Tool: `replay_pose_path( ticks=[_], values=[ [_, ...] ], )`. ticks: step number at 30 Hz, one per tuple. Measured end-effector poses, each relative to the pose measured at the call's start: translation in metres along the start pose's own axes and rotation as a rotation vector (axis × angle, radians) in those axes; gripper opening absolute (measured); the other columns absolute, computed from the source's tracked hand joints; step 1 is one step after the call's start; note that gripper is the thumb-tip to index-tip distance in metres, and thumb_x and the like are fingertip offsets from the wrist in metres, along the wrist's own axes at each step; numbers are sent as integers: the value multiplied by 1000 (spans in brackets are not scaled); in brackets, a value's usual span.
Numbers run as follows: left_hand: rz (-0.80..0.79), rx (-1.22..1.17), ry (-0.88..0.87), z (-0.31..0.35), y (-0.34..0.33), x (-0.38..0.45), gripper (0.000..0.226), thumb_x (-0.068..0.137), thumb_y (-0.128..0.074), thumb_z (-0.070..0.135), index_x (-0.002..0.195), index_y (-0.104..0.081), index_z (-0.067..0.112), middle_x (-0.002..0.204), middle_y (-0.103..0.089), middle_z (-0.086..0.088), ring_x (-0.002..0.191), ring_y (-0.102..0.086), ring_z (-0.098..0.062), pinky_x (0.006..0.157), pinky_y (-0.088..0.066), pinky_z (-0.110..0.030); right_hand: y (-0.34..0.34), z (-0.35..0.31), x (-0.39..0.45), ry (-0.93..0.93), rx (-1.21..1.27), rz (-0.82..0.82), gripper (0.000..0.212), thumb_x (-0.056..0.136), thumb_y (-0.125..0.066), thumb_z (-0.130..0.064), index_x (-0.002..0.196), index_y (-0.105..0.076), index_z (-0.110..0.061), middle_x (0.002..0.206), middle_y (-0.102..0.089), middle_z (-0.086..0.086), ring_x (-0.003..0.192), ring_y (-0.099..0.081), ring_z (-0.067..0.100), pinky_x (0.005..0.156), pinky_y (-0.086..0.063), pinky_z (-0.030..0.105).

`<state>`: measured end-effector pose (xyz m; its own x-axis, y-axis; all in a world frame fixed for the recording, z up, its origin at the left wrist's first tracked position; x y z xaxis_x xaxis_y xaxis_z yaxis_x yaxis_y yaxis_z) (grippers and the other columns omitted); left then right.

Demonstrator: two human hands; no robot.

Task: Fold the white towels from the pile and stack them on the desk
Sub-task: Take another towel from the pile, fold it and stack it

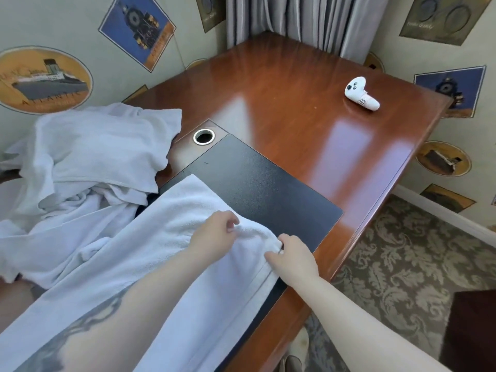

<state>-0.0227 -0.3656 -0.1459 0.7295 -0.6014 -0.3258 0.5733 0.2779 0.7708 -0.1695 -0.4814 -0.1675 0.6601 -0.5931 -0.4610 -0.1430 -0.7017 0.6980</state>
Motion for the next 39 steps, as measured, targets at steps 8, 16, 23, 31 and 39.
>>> replay_pose_path(
  ticks=[8, 16, 23, 31, 39],
  values=[
    [-324, -647, 470, -10, 50, -32, 27, 75, -81, 22, 86, -58, 12, 65, -61, -4, 56, -61, -19, 53, -49, -28, -53, -90, -75, 382, 580, -93, 7, 87, -58, -38, 92, -54, -35, 86, -63, -18, 80, -59, 5, 75, -50, 27],
    [-135, -835, 406, -42, 110, -29, 33, 71, -74, 6, 103, -69, 10, 93, -75, -12, 78, -73, -25, 65, -56, -35, -35, -31, -6, 96, 456, 214, 32, 94, -51, -18, 123, -56, -30, 117, -56, -19, 95, -54, 5, 87, -47, 31],
    [-244, -951, 458, -52, 73, -35, 44, 72, -76, 8, 115, -67, 2, 105, -72, -19, 91, -70, -33, 73, -57, -38, 2, -32, 49, 262, 42, -273, 14, 79, -73, -30, 82, -63, -21, 81, -52, -8, 77, -50, 12, 71, -43, 32],
    [-188, -1302, 610, -90, 35, -50, 40, 71, -71, 15, 110, -74, 8, 117, -70, -13, 101, -69, -31, 86, -56, -47, 27, -45, 44, 484, 7, -401, 24, 97, -53, -38, 77, -39, -37, 69, -48, -14, 68, -44, 11, 63, -34, 29],
    [-110, -1241, 565, -77, 30, -48, 48, 71, -72, 9, 119, -66, 15, 113, -71, -11, 98, -70, -32, 78, -57, -44, 6, -14, 33, 351, -215, -97, 19, 94, -51, -44, 92, -46, -27, 89, -52, -2, 90, -49, 23, 69, -31, 33]
  ],
)
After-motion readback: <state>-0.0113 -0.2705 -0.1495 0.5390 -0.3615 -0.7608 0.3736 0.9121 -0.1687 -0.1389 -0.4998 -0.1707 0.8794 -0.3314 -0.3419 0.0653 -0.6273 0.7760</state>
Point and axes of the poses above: each hand's wrist, its own x-axis towards the middle knuckle, its own y-axis out of the back of the hand, z = x × y, the point moved 1 cm from there along x, towards the middle knuckle
